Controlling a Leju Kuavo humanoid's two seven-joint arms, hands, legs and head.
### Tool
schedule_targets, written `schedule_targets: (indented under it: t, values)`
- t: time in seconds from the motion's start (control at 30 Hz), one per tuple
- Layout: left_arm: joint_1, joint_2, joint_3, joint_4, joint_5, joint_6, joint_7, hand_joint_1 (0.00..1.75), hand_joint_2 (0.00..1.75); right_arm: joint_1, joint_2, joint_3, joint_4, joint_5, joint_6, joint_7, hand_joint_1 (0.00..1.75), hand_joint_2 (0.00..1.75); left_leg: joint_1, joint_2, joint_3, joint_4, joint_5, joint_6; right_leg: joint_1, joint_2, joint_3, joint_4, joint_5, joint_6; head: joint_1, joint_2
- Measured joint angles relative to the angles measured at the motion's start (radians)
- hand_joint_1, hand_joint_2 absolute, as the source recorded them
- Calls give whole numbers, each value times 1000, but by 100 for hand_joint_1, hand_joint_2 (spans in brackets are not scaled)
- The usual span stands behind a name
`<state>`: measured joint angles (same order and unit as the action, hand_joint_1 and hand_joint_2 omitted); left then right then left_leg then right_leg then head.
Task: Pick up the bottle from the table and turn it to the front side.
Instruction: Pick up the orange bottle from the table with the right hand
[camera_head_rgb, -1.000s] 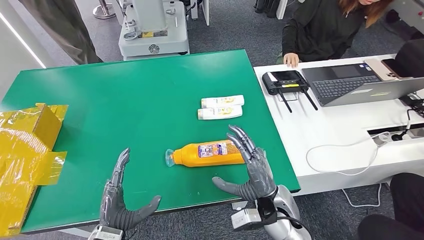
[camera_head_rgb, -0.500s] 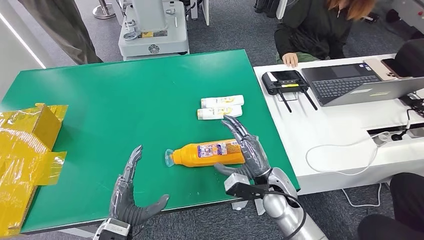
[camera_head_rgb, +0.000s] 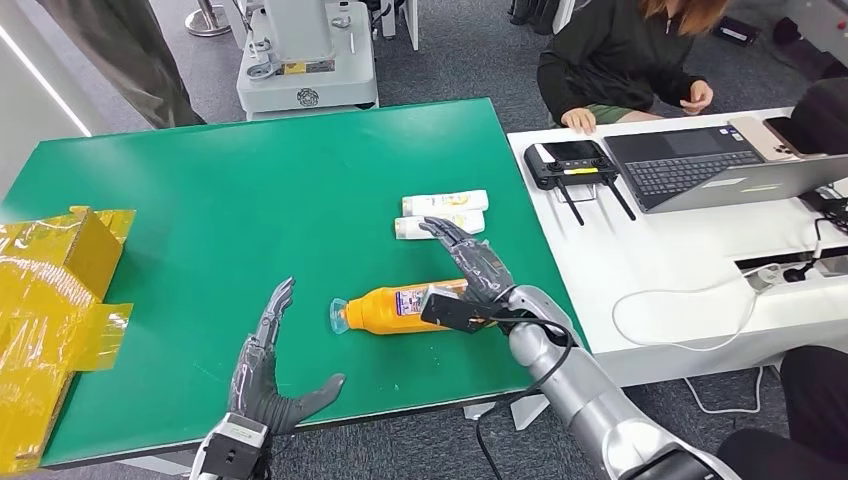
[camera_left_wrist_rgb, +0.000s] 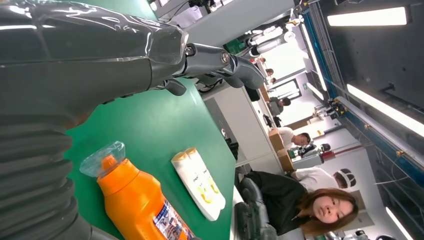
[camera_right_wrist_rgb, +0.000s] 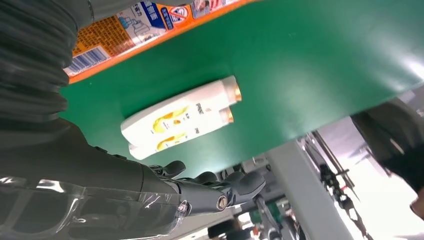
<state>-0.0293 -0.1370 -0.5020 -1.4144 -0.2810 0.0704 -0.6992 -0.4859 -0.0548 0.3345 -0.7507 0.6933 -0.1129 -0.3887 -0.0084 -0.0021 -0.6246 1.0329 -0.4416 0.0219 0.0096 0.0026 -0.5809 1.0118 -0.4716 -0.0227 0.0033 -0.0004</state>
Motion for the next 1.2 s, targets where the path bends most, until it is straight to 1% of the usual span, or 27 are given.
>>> schedule_targets:
  t: [0.37, 0.57, 0.63, 0.73, 0.93, 1.2]
  values:
    - [-29, 7, 0, 32, 4, -5, 0, 0, 175, -107, 39, 52, 155, 18, 119, 34, 0, 175, 0, 0, 0, 0, 0, 0, 0, 0, 0, 0, 0, 0, 0, 0]
    - [-42, 7, 0, 43, 2, -12, 0, 0, 175, -130, 53, 72, 191, 19, 143, 47, 0, 175, 0, 0, 0, 0, 0, 0, 0, 0, 0, 0, 0, 0, 0, 0]
    - [-46, 6, 0, 47, -2, -24, 0, 0, 175, -137, 55, 81, 199, 27, 162, 68, 0, 175, 0, 0, 0, 0, 0, 0, 0, 0, 0, 0, 0, 0, 0, 0]
    - [-50, 4, 3, 51, -14, -49, 0, 0, 175, -148, 58, 105, 202, 58, 183, 125, 0, 175, 0, 0, 0, 0, 0, 0, 0, 0, 0, 0, 0, 0, 0, 0]
    - [-52, -4, 14, 51, -32, -83, 9, 0, 175, -169, 59, 169, 198, 116, 197, 225, 0, 175, 0, 0, 0, 0, 0, 0, 0, 0, 0, 0, 0, 0, 0, 0]
    - [-49, -8, 44, 51, -37, -89, 12, 0, 175, -206, 60, 237, 197, 143, 231, 266, 0, 175, 0, 0, 0, 0, 0, 0, 0, 0, 0, 0, 0, 0, 0, 0]
